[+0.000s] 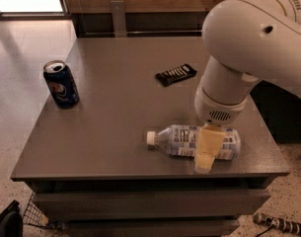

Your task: Place blue plastic bottle upright

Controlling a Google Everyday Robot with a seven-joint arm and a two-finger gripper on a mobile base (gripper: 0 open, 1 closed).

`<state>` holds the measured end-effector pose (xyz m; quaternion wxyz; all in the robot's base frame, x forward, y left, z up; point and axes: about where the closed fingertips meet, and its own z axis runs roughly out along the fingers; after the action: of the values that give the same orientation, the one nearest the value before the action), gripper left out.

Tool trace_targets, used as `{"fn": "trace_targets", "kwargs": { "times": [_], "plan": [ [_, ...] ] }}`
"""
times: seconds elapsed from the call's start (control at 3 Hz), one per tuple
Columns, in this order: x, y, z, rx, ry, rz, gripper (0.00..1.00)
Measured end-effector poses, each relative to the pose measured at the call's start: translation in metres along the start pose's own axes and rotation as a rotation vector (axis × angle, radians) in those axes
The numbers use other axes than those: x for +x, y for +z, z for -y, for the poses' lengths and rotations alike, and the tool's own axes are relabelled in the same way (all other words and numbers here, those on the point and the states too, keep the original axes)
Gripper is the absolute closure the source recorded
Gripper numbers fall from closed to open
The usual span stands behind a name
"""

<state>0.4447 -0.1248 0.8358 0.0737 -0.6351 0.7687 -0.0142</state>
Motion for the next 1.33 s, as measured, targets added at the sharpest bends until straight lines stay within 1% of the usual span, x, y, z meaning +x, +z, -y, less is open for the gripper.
{"fn": "trace_targets", "kwargs": {
  "times": [0.33, 1.0, 1.33],
  "plan": [
    [0.0075, 0.0059, 0.0014, 0.001, 0.015, 0.006, 0.00],
    [0.0055, 0.0091, -0.0006, 0.007, 0.004, 0.013, 0.46],
    [0.0050, 0.0087, -0.0009, 0.009, 0.003, 0.013, 0.77]
  ]
}}
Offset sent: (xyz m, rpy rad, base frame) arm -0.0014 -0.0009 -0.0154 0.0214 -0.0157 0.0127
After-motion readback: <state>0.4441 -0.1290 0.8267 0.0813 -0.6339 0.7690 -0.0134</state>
